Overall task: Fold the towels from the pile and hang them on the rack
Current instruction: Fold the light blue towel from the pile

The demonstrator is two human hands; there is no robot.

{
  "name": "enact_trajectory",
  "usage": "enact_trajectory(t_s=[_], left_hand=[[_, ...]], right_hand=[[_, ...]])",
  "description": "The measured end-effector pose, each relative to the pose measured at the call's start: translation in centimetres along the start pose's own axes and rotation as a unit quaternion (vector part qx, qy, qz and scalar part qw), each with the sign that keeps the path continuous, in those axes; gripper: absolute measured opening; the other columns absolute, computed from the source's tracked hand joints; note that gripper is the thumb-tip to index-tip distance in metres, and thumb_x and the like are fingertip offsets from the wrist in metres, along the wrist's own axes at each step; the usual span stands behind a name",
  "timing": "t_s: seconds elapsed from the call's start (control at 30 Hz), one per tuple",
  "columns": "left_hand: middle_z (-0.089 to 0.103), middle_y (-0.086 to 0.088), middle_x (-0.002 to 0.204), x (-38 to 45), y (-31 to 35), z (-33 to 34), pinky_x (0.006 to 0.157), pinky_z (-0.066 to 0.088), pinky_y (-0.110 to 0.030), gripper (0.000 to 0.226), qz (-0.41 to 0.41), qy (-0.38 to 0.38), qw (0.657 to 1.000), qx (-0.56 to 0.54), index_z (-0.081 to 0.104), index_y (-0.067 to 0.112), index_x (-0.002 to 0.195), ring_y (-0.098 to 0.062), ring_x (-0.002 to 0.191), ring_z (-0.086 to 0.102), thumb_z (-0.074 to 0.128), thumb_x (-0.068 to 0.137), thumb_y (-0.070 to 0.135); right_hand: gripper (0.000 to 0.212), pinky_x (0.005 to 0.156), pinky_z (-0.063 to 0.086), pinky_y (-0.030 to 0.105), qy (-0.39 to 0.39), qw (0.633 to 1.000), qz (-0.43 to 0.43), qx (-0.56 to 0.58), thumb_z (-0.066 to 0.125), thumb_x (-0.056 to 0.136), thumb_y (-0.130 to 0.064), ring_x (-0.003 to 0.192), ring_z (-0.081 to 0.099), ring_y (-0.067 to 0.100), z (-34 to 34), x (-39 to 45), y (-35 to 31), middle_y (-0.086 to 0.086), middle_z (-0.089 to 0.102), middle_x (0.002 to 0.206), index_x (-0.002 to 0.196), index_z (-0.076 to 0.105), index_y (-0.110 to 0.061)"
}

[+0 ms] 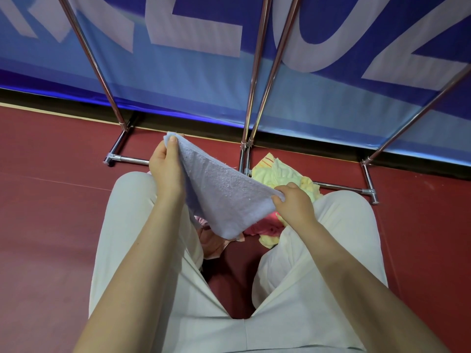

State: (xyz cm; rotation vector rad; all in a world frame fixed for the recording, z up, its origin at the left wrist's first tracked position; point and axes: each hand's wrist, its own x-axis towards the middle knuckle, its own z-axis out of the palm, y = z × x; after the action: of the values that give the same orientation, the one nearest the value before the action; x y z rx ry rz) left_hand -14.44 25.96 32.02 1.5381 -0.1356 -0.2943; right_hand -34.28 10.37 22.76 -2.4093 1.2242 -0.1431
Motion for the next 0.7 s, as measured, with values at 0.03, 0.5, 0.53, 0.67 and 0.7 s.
enact_trajectory(t_s=[0.03, 0.5, 0.53, 0.67, 0.7], left_hand=[[0.055, 0.015, 0.077, 0.1, 0.1, -0.1, 0.057, 0.038, 0.000, 0.023, -0.009, 0.012, 1.000, -0.005, 0.062, 0.026, 0.089, 0.004, 0.072, 0.051, 0.043, 0.102, 0.031], [0.053, 0.019, 0.070, -0.3, 0.0, 0.0, 0.057, 0.037, -0.001, 0.027, 0.016, -0.011, 1.000, 0.000, 0.062, 0.020, 0.085, 0.015, 0.059, 0.049, 0.043, 0.103, 0.027], [0.053, 0.020, 0.070, -0.4, -0.1, 0.1, 0.057, 0.037, -0.001, 0.028, 0.016, -0.014, 1.000, 0.001, 0.064, 0.018, 0.087, 0.014, 0.059, 0.049, 0.043, 0.102, 0.028], [0.060, 0.020, 0.082, 0.1, -0.1, -0.1, 0.062, 0.040, -0.002, 0.026, -0.001, 0.010, 1.000, -0.003, 0.067, 0.022, 0.101, 0.009, 0.075, 0.056, 0.043, 0.102, 0.032], [0.060, 0.018, 0.084, 0.4, 0.0, -0.3, 0.063, 0.042, -0.005, 0.024, -0.012, 0.023, 1.000, -0.010, 0.065, 0.024, 0.101, 0.005, 0.079, 0.057, 0.043, 0.102, 0.033]], right_hand=[[0.030, 0.073, 0.041, 0.030, 0.006, 1.000, -0.010, 0.015, 0.054, 0.092, -0.023, 0.094, 0.059, 0.028, 0.0, -0.1, -0.2, 0.009, 0.059, 0.108, 0.117, 0.067, -0.012], [0.022, 0.066, 0.034, 0.032, -0.014, 0.999, 0.021, 0.031, 0.052, 0.092, -0.013, 0.085, 0.057, 0.034, 0.7, 0.6, 0.2, 0.016, 0.059, 0.093, 0.089, 0.071, -0.001], [0.021, 0.066, 0.035, 0.031, -0.009, 0.999, 0.022, 0.032, 0.053, 0.092, -0.013, 0.086, 0.058, 0.033, 0.8, 0.7, 0.2, 0.015, 0.059, 0.096, 0.091, 0.071, -0.003], [0.016, 0.072, 0.040, 0.029, 0.062, 0.997, 0.006, 0.044, 0.061, 0.090, -0.017, 0.101, 0.050, 0.025, 0.8, 0.7, 0.2, 0.009, 0.055, 0.102, 0.093, 0.072, -0.006], [0.013, 0.074, 0.041, 0.030, 0.101, 0.994, -0.013, 0.042, 0.064, 0.088, -0.017, 0.105, 0.046, 0.024, 0.7, 0.6, 0.1, 0.007, 0.055, 0.102, 0.090, 0.073, -0.007]])
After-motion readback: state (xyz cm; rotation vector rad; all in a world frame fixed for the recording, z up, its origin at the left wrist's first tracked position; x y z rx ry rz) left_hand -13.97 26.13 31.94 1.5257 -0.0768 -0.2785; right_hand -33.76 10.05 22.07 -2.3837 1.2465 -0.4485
